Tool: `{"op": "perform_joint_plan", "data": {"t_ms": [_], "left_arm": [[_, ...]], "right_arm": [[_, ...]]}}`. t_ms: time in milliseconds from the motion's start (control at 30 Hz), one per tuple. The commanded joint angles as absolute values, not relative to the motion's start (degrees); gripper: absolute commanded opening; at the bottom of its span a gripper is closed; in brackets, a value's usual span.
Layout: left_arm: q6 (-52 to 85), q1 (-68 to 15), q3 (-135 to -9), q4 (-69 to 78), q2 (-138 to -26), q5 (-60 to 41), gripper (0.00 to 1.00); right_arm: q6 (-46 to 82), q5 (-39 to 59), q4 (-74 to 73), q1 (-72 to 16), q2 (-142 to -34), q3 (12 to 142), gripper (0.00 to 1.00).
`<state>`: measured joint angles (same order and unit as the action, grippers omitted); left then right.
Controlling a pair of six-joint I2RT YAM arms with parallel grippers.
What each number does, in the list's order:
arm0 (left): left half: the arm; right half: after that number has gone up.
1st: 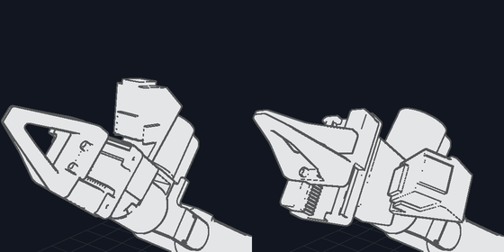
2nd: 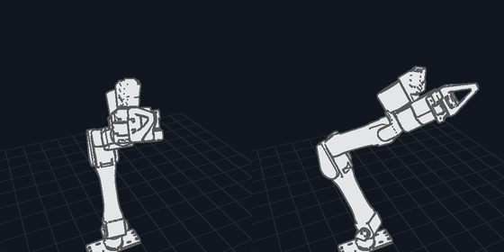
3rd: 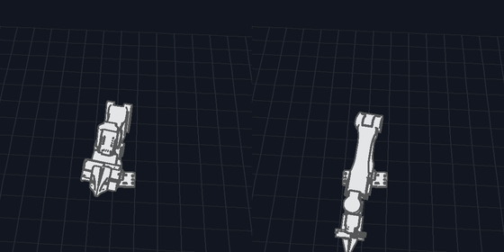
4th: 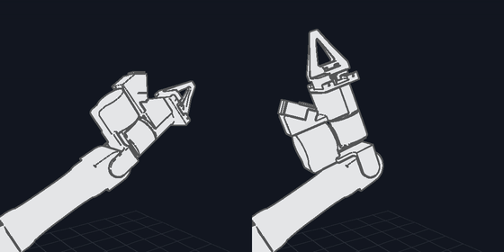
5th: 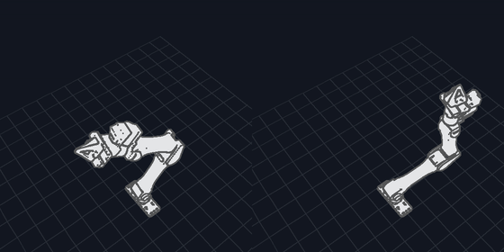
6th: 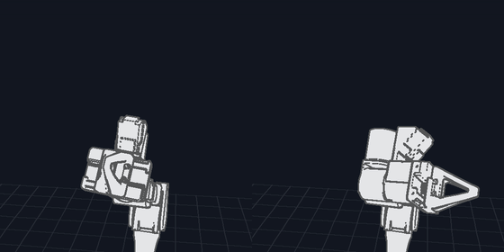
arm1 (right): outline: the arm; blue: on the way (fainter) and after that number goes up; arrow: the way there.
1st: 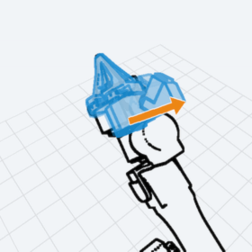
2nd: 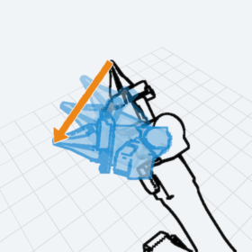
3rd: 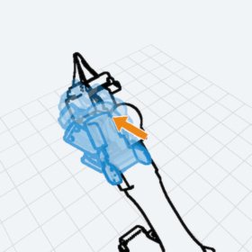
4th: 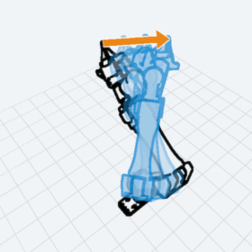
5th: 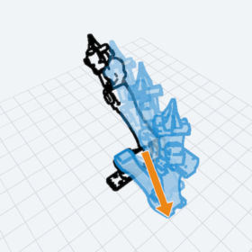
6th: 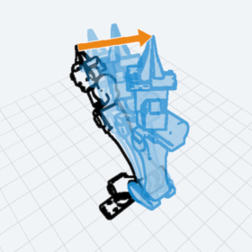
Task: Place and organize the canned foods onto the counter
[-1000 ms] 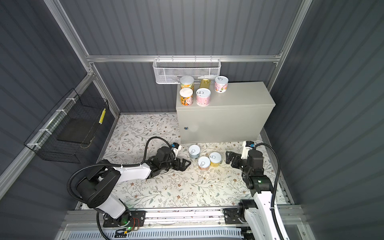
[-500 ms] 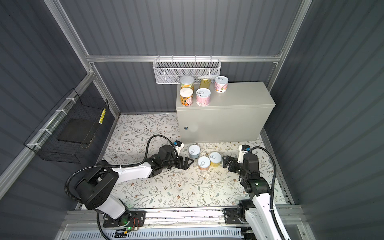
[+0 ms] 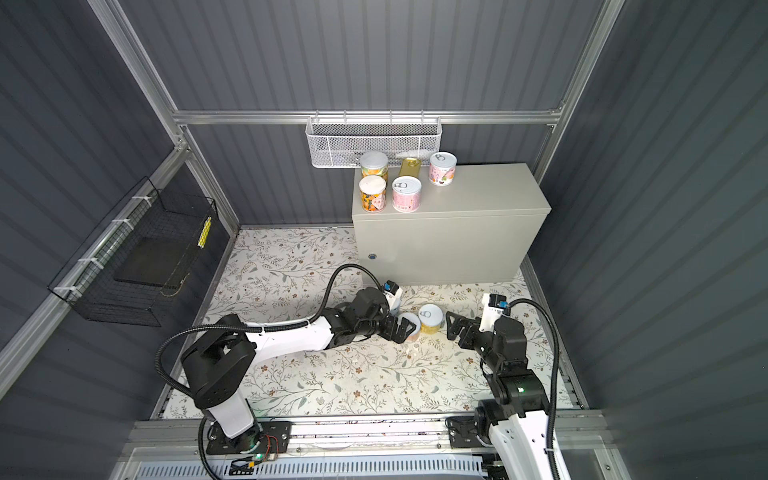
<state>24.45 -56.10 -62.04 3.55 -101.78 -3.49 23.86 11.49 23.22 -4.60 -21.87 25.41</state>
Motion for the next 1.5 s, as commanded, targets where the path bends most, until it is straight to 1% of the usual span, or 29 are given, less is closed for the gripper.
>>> {"op": "perform_joint_plan", "data": {"t_ms": [0,267,467,567,733,867,933,967,1233,1467], "left_arm": [[22.76,-56.61,-66.04,-3.75,-104.7,-0.38,1.0],[20.94,-57.86,-73.46,-8.43,-111.31,2.37,1.0],[19.95,-58.01,-75.16,-8.43,-113.68,3.95,1.0],[19.54,-58.02,-76.15,-8.72,-114.72,4.56,0.98],[17.96,-58.03,-77.79,-9.44,-116.1,4.92,0.91],[16.77,-58.03,-78.87,-10.52,-117.18,5.09,0.8],[16.36,-58.02,-79.03,-11.05,-117.25,5.62,0.77],[16.33,-58.05,-78.7,-10.95,-117.0,5.83,0.73],[15.56,-58.1,-76.5,-9.45,-114.14,7.03,0.65],[15.71,-58.07,-75.3,-7.53,-112.41,5.48,0.57]], "right_arm": [[25.46,12.91,25.52,-4.83,-19.45,23.93,0.99],[25.92,12.31,24.94,-4.75,-18.98,22.33,0.99],[26.11,10.82,24.48,-4.78,-17.56,20.91,0.99],[26.15,11.7,24.35,-4.8,-17.24,20.82,0.99],[26.53,11.22,24.67,-4.8,-17.8,20.83,0.99],[26.93,10.07,24.99,-4.82,-17.99,21.01,0.99],[27.05,10.0,25.05,-4.76,-18.35,21.26,0.99],[26.97,10.17,25.13,-4.78,-18.58,21.43,0.99],[28.24,10.82,24.18,-4.81,-19.65,21.31,0.99],[29.43,12.48,20.16,-4.83,-16.47,19.1,0.99]]}}
